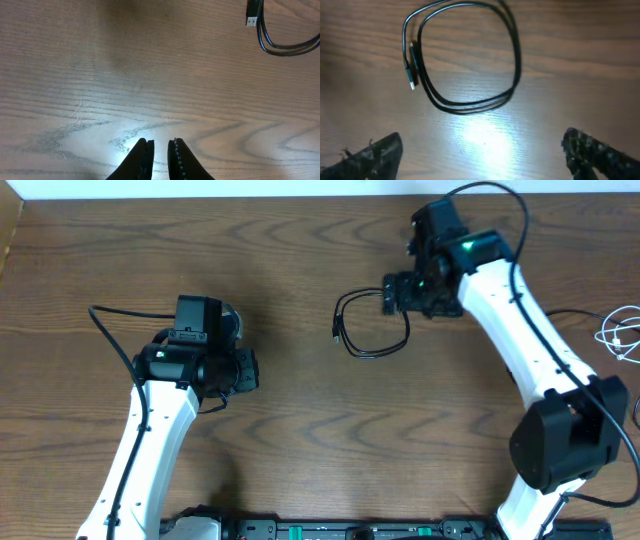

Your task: Untangle cables

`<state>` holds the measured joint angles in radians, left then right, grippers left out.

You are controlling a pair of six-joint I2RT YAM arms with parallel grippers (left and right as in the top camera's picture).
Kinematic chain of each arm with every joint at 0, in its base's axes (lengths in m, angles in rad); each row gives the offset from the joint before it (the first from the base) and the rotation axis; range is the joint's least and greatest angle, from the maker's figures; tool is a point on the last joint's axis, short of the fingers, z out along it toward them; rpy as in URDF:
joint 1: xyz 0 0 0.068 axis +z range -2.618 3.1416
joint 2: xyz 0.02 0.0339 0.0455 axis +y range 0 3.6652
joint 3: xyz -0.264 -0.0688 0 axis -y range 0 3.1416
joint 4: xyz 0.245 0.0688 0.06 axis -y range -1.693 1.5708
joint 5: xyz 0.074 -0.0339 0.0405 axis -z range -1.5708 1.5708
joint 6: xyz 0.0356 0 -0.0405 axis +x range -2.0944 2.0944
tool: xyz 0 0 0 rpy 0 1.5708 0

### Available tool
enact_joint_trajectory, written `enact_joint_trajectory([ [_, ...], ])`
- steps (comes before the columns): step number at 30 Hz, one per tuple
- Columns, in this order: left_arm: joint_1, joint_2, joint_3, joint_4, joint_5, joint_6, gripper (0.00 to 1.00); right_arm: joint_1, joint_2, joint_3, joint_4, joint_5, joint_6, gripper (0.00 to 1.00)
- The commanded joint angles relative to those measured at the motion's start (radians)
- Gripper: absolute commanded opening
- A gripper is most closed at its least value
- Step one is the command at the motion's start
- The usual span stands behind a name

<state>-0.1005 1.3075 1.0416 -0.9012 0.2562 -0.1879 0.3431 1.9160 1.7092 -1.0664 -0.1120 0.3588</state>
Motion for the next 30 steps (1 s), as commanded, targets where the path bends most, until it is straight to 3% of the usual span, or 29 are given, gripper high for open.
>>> enact_joint_trajectory([
  [1,-0.001,0.005,-0.006,-0.003,-0.003,-0.013,0.16,0.006,0.002,-0.048,0.051,-0.007,0.000,0.99],
  [2,-0.001,0.005,-0.006,-0.003,-0.003,-0.013,0.16,0.006,0.002,-0.064,0.069,-0.007,0.000,0.96],
  [4,-0.001,0.005,-0.006,-0.003,-0.003,-0.013,0.17,0.006,0.002,-0.106,0.110,-0.002,0.011,0.70],
  [6,-0.001,0.005,-0.006,-0.003,-0.003,-0.013,0.16,0.006,0.002,-0.145,0.140,0.020,0.051,0.56],
  [8,-0.001,0.005,-0.006,-0.003,-0.003,-0.013,0.16,0.005,0.002,-0.193,0.172,0.063,0.125,0.50],
  [19,-0.001,0.005,-0.006,-0.003,-0.003,-0.013,0.16,0.006,0.002,-0.483,0.511,0.106,0.330,0.41],
  [30,-0.001,0.005,-0.006,-0.003,-0.003,-0.013,0.17,0.014,0.002,-0.607,0.684,0.106,0.408,0.28],
])
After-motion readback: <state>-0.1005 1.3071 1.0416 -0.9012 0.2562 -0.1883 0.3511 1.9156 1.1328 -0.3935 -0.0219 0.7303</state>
